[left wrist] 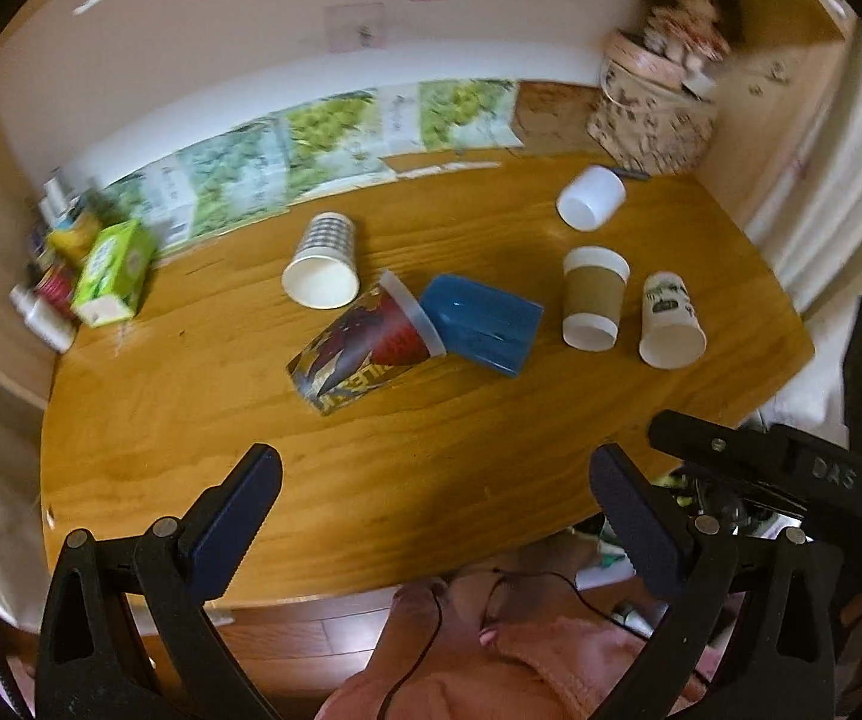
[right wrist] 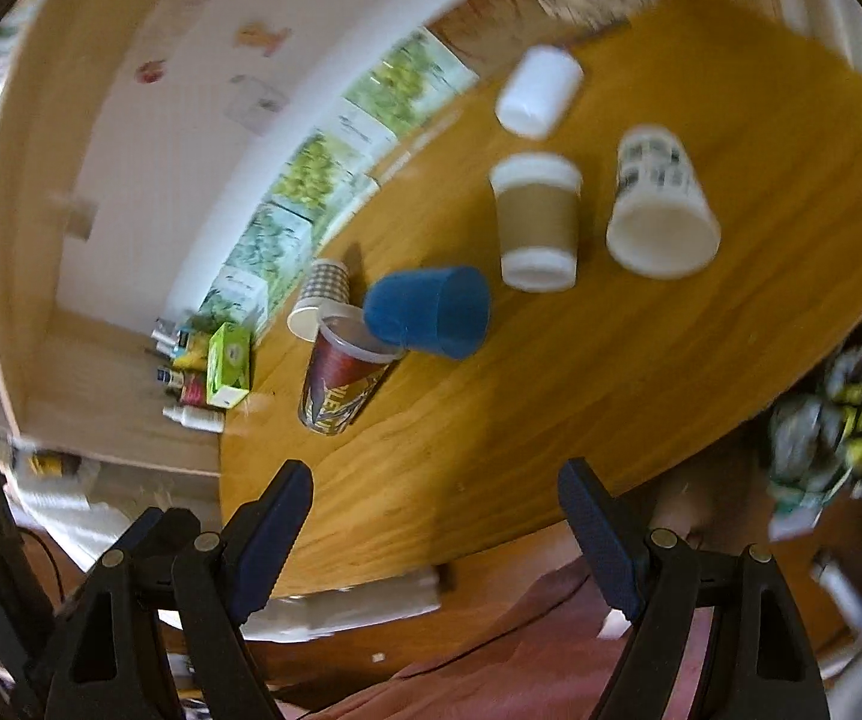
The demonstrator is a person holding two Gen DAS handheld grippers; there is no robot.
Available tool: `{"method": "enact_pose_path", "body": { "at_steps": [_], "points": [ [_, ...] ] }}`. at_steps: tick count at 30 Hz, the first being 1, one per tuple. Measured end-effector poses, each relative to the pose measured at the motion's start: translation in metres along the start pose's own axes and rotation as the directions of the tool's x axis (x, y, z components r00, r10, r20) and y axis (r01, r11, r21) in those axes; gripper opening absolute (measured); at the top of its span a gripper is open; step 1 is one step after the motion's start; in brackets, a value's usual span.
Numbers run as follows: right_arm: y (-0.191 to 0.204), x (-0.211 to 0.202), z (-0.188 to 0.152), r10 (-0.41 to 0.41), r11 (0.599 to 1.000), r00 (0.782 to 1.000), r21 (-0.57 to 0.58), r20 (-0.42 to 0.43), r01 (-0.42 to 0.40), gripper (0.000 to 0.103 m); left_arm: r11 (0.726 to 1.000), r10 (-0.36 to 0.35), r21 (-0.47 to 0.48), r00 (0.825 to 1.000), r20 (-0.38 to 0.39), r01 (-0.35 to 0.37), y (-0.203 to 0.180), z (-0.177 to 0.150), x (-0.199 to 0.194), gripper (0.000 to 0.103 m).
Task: Flip cup upright
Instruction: 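Move the left tool toward the red printed paper cup lying on its side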
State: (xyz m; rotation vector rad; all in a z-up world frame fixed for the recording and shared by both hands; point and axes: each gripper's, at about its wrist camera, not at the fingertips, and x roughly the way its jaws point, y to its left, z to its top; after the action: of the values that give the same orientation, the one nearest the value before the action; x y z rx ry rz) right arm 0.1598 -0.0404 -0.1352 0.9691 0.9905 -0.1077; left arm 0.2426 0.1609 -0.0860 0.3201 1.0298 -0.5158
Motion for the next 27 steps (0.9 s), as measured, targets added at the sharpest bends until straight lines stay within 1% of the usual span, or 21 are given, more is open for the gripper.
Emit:
{"method": "enact_pose_path", "body": {
  "at_steps": [3, 6, 10, 14, 18, 23, 27],
  "points": [
    [-0.002, 0.019, 0.003, 0.012, 0.997, 0.999, 0.083, -0.043, -0.008, 0.084, 0.998, -0.016, 0.059, 0.999, -0.046, 0.019, 0.003, 0.010, 0.015, 0.102],
    [-0.004, 0.030, 0.006, 0.023, 0.989, 0.998, 0.149, -0.063, -0.013, 0.084, 0.994, -0.035, 0.102, 0.995, -0.097, 0.045, 0.009, 0.020, 0.030, 0.102],
    [-0.005, 0.045, 0.009, 0.033, 0.973, 0.996, 0.229, -0.078, -0.015, 0.084, 0.987, -0.047, 0.142, 0.981, -0.188, 0.075, 0.018, 0.028, 0.056, 0.102],
    [-0.004, 0.056, 0.012, 0.040, 0.960, 0.996, 0.279, -0.082, -0.015, 0.084, 0.974, -0.030, 0.209, 0.965, -0.260, 0.087, 0.023, 0.040, 0.083, 0.102],
    [-0.003, 0.064, 0.013, 0.049, 0.941, 0.997, 0.337, -0.061, -0.026, 0.084, 0.954, -0.003, 0.287, 0.955, -0.298, 0.092, 0.025, 0.051, 0.105, 0.102],
    [-0.002, 0.075, 0.010, 0.078, 0.911, 0.996, 0.410, -0.044, -0.053, 0.084, 0.921, 0.026, 0.377, 0.947, -0.321, 0.102, 0.026, 0.059, 0.127, 0.102],
    [-0.003, 0.084, 0.009, 0.068, 0.891, 0.997, 0.452, -0.044, -0.041, 0.084, 0.895, 0.050, 0.434, 0.942, -0.332, 0.105, 0.028, 0.062, 0.143, 0.102]
  ]
}}
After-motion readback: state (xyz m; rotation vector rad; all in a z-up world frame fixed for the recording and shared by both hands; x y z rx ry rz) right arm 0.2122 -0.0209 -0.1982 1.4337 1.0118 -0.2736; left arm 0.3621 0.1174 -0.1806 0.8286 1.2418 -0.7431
